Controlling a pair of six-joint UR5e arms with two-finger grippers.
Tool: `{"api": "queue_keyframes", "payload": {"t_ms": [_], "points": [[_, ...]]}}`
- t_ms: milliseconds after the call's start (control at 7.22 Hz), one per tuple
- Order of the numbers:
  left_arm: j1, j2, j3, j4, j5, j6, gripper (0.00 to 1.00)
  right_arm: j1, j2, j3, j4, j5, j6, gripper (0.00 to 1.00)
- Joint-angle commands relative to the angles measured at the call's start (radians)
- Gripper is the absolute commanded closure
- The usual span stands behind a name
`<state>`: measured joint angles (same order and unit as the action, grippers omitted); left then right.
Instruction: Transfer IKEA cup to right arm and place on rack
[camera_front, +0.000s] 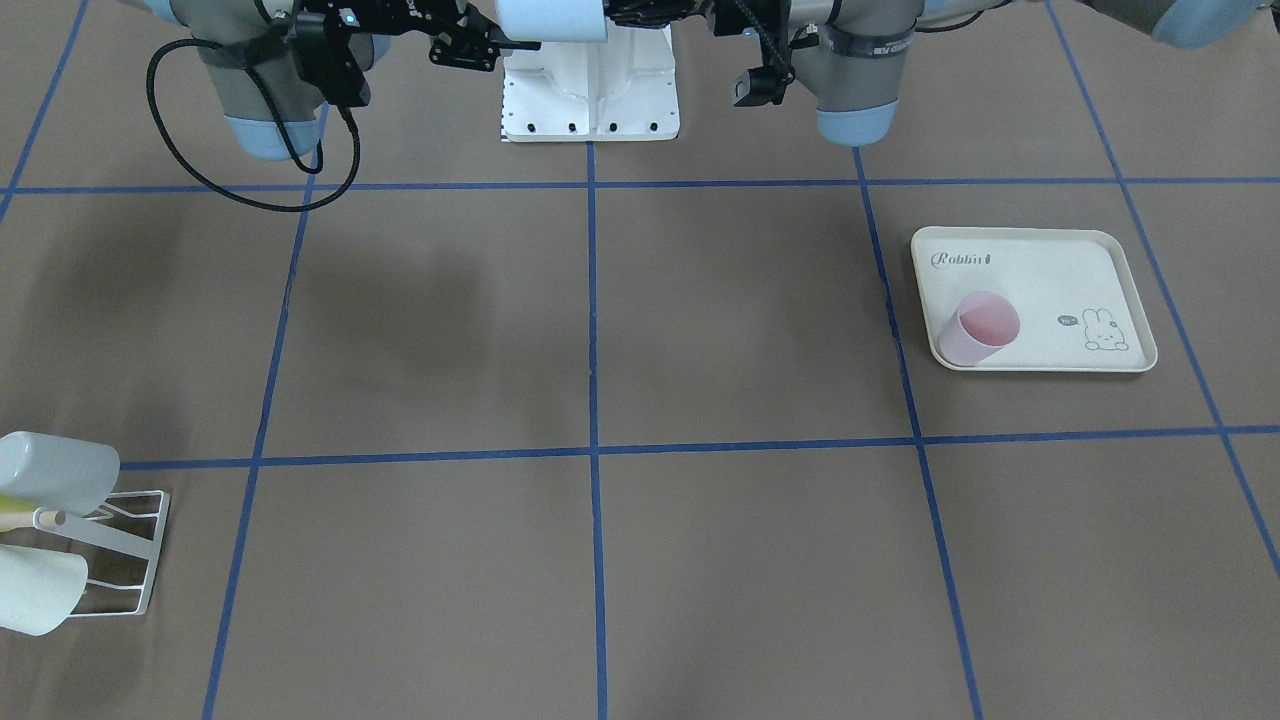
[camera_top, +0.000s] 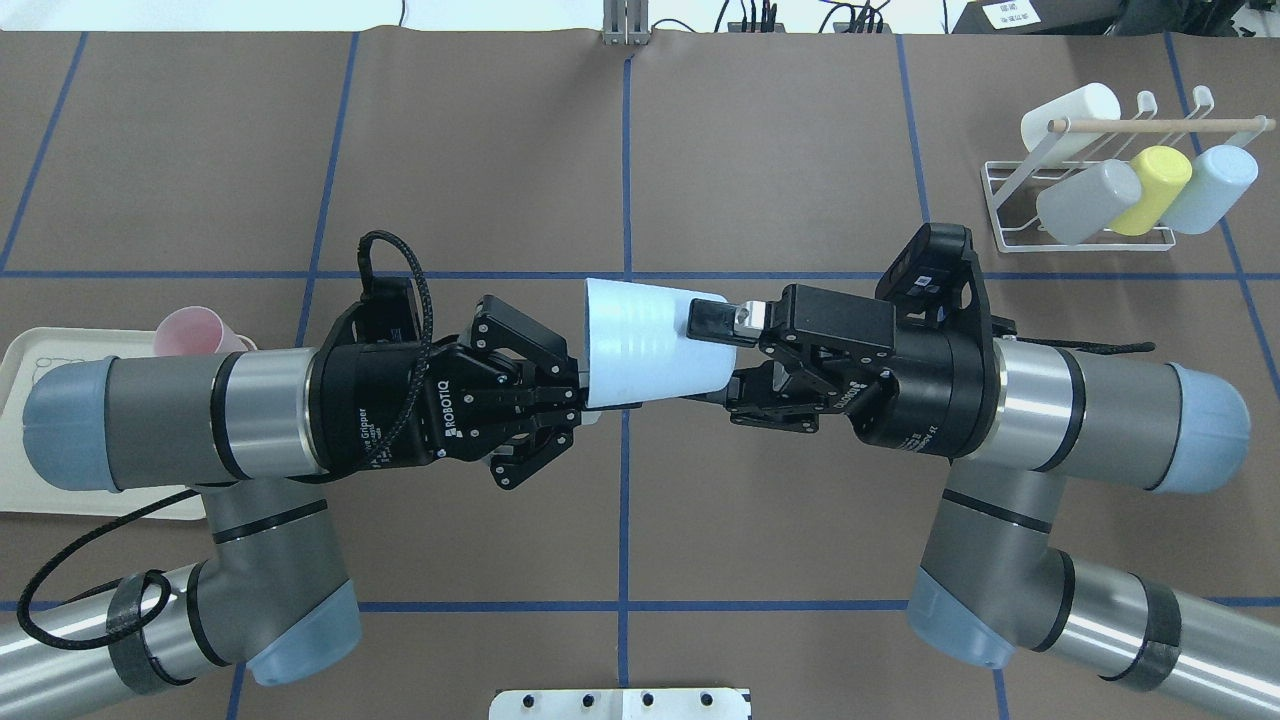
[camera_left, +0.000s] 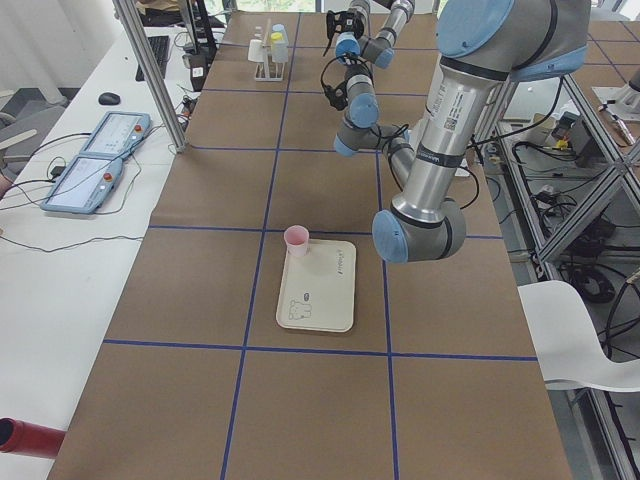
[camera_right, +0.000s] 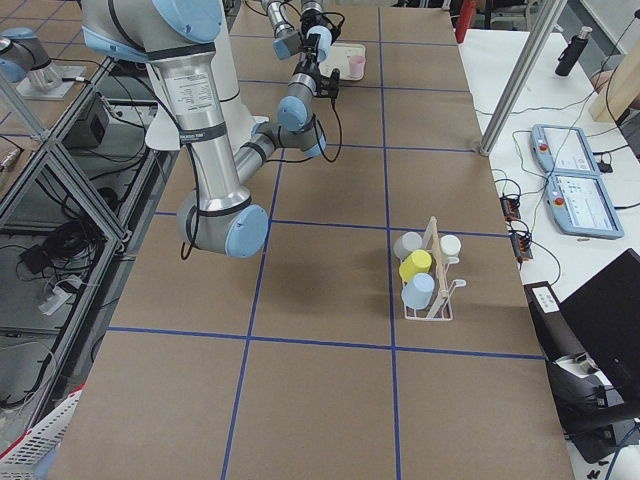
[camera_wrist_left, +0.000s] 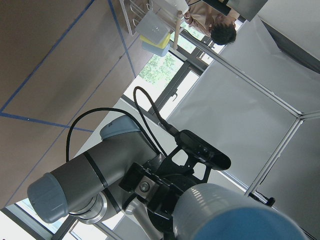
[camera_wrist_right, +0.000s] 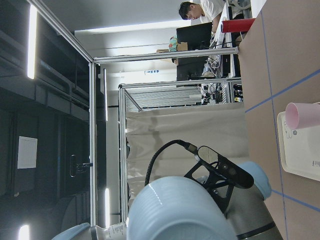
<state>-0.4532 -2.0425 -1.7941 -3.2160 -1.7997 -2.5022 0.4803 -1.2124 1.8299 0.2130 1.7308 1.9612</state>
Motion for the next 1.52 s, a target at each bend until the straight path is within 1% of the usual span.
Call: {"api": "queue_keyframes", "payload": {"t_ms": [0,416,554,693,831,970,1385], "points": [[0.017,0.001,0.018,-0.027,-0.001,0.0,1.0,0.0,-0.001,0.0,0.0,-0.002,-0.004,0.22],[0.021,0.001,0.021,-0.047,-0.001,-0.001,1.0,0.001,-0.001,0.0,0.0,-0.001,-0.004,0.23],[0.021,0.001,0.021,-0.048,-0.001,0.0,1.0,0.0,-0.001,0.0,0.0,0.0,-0.004,0.35],[0.021,0.001,0.018,-0.047,0.0,0.002,0.63,0.001,-0.002,-0.001,0.0,0.001,-0.004,0.55],[0.021,0.002,0.016,-0.047,0.0,0.002,0.22,0.0,-0.002,0.0,-0.001,0.003,-0.004,0.69],[0.021,0.001,0.01,-0.047,0.0,0.002,0.01,0.001,-0.004,0.0,-0.001,0.003,-0.002,0.75],[-0.005,0.011,-0.004,-0.05,0.002,0.005,0.0,0.004,-0.007,0.008,0.0,0.004,0.001,0.86]]}}
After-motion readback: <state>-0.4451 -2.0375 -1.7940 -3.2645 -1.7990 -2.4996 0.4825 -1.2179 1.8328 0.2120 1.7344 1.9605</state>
